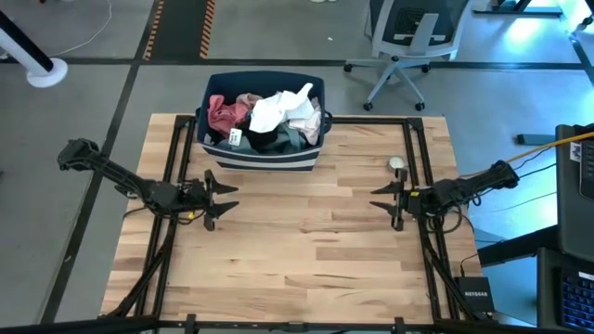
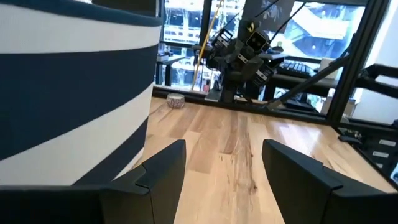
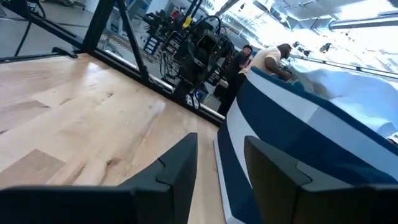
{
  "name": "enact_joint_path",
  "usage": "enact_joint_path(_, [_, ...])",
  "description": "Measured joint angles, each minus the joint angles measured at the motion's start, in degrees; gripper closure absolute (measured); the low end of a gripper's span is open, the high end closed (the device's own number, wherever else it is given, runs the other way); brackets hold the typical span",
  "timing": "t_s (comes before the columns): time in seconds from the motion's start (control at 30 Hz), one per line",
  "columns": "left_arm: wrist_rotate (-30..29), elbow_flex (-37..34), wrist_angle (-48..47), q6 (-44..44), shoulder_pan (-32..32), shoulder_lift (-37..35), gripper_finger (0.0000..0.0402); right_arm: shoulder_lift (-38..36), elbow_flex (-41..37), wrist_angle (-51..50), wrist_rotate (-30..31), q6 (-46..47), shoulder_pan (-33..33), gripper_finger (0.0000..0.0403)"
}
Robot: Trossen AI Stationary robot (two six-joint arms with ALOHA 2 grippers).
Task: Sort clothes
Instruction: Return to Home Position
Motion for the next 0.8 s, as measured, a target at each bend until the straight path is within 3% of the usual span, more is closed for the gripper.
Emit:
enact_joint_path(0.23, [-0.60,-1.53,-3.66,-0.70,0.05,-0.14,0.0194,0.74,-0.04,0.38,6.37,-1.08,0.02,0.0254])
enact_joint_path(0.43, [-8.26,-1.53,-4.47,4.07,1.49,-4.32,0.0194,0.73,-0.04,0.37,6.32,-1.32,0.09,0.0254])
enact_joint_path(0.7, [3.44,-1.51,-18.95,1.55,5.87,-14.85,0.0194,0.73,-0.04,0.37,6.30,-1.31,0.09,0.0254])
enact_joint_path(0.8, [4.97,-1.51,-23.71,0.18,7.16,-19.14,0.0194,0.73,-0.03,0.36,6.27,-1.31,0.09,0.0254])
